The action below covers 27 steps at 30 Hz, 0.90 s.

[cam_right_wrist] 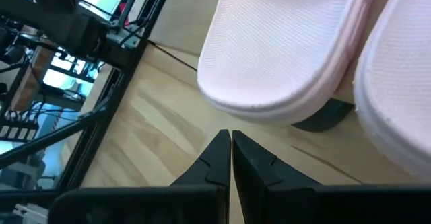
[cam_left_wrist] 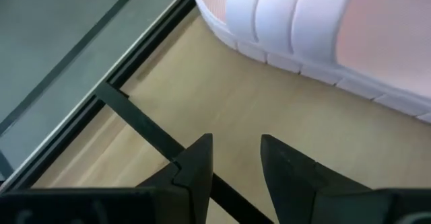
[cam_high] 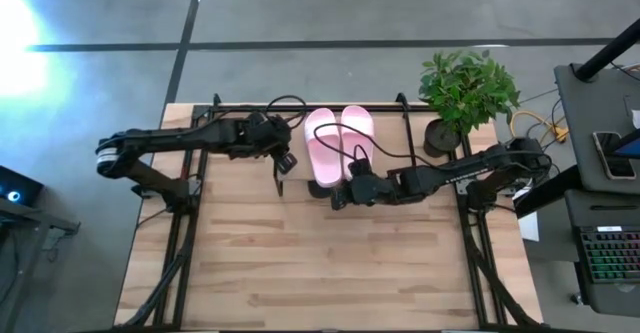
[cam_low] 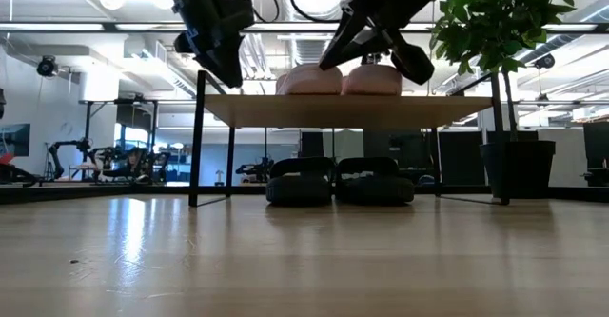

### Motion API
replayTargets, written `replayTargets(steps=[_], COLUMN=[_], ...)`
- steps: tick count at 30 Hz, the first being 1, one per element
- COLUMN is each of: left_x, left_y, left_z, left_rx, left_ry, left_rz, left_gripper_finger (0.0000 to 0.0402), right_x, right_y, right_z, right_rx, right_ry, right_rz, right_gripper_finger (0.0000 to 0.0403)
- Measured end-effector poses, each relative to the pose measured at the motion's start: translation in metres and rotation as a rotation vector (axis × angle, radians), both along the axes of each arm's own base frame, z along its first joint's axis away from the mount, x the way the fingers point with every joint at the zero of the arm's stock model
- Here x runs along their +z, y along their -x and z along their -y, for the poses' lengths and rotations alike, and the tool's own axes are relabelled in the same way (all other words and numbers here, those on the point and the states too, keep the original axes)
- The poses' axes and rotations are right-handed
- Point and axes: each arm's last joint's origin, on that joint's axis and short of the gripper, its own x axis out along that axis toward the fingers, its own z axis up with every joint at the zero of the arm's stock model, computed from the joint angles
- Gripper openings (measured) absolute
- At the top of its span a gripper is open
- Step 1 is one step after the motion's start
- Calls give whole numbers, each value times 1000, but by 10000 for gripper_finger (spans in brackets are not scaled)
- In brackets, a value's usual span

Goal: Pick and place slides into the shelf
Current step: Adjust the pink slides on the shelf

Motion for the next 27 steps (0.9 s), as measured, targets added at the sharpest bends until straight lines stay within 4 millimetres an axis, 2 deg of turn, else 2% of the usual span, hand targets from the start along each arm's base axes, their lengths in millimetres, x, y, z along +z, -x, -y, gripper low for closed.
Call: replayTargets(steps=[8,11,17,21,27], left_x=[-15,-14,-12,-9,-11], left_y=[-15,-17,-11,-9,-18], left_z=[-4,-8,-24,-34,-41], left_rx=[-29,-29,9,-17,-95], left_ry=[63,76,116,145,160], left_rz=[-12,-6,15,49,99], left_gripper_finger=[111,111,111,111,111], right_x=[0,5,21,26,36], right_y=[0,4,20,33,49], right_z=[-2,-8,-20,-17,-13], right_rx=[60,107,121,85,68], right_ry=[-19,-24,5,30,53], right_rz=[-12,-4,5,-44,-75], right_gripper_finger=[9,9,9,9,9])
